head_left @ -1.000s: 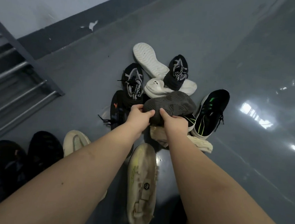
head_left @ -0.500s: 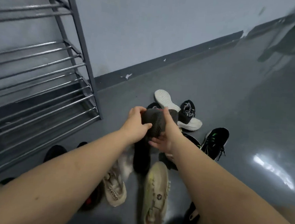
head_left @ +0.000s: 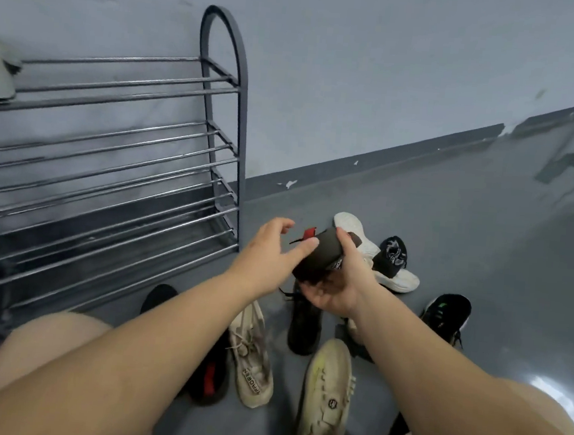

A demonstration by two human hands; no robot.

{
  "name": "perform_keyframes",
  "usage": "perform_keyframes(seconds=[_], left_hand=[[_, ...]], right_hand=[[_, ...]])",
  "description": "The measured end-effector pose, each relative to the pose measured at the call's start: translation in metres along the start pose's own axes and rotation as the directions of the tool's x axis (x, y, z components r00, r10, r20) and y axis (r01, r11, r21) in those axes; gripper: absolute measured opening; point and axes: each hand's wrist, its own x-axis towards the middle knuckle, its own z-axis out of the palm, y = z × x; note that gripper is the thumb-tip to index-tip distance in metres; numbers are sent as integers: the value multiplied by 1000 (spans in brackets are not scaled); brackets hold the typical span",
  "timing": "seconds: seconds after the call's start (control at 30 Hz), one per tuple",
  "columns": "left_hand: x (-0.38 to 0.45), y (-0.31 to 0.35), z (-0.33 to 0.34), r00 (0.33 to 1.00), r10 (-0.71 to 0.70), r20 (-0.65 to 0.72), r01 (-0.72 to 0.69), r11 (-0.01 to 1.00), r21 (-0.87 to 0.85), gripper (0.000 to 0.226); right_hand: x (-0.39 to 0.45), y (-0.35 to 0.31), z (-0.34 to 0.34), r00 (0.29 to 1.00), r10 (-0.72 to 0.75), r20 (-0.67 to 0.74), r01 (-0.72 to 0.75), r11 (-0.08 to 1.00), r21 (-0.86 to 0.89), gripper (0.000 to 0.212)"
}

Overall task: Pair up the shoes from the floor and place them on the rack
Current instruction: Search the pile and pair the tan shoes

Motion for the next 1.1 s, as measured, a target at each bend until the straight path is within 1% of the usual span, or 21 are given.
perform_keyframes(seconds=[0.03, 0.07, 0.1, 0.13, 0.17, 0.2, 0.23, 0.27, 0.33, 0.4, 0.47, 0.53, 0.6, 0.7, 0.77, 0.87, 0.93, 1.0, 1.1], left_hand=[[1, -6, -2, 991, -133, 15, 134, 990, -35, 57], [1, -12, -2, 956, -287, 66, 292, 950, -106, 60], [1, -17, -3, 890, -429, 156, 454, 867, -204, 63], [1, -21, -3, 809, -528, 258, 586, 754, -295, 65], [-1, -23, -2, 746, -567, 350, 666, 658, -353, 65], [-2, -24, -1, 707, -567, 422, 706, 597, -381, 63], [-3, -25, 1, 692, -543, 475, 720, 561, -408, 57], [-4, -26, 4, 698, -507, 506, 715, 537, -447, 48], [-3, -26, 8, 726, -456, 515, 687, 497, -529, 29], [-1, -26, 9, 740, -444, 506, 673, 477, -565, 18], [2, -24, 8, 740, -438, 510, 672, 450, -588, 10], [5, -22, 7, 747, -418, 516, 663, 412, -625, 9], [9, -23, 8, 755, -412, 510, 654, 428, -624, 6], [12, -29, 13, 774, -433, 461, 633, 514, -579, 4], [13, -33, 16, 775, -444, 449, 632, 552, -545, 8], [13, -37, 23, 770, -429, 472, 635, 585, -504, 10], [13, -41, 28, 766, -421, 486, 636, 611, -471, 12], [13, -44, 29, 763, -413, 497, 630, 648, -429, 13], [19, -52, 27, 750, -437, 496, 624, 716, -313, 17]], right_hand=[[2, 1, -1, 1000, -2, -11, 2, 1000, -9, 60], [4, 3, -2, 1000, -2, -16, 2, 1000, -23, 60], [6, 5, -3, 1000, 2, -17, -2, 999, -46, 61], [8, 7, -5, 1000, 7, -15, -8, 997, -74, 61], [9, 10, -6, 1000, 7, -14, -8, 995, -101, 60], [10, 12, -7, 1000, 4, -11, -5, 992, -129, 60], [10, 14, -9, 1000, -2, -5, 2, 987, -160, 58], [11, 17, -11, 1000, -13, 9, 14, 980, -196, 56], [13, 19, -14, 998, -46, 32, 52, 965, -258, 52], [14, 17, -18, 997, -54, 58, 68, 957, -281, 53], [16, 12, -22, 994, -51, 95, 76, 957, -281, 57], [18, 8, -26, 990, -72, 118, 102, 958, -269, 57], [18, 6, -29, 988, -111, 104, 134, 957, -257, 47], [19, 5, -34, 978, -204, 37, 207, 950, -233, 24], [20, 5, -38, 968, -251, 26, 247, 926, -286, 23], [23, 8, -44, 960, -278, 24, 268, 893, -362, 21], [25, 10, -46, 962, -272, 17, 258, 886, -386, 14], [29, 11, -48, 966, -258, 5, 238, 886, -397, 13], [39, 13, -49, 972, -236, 0, 217, 894, -392, 10]])
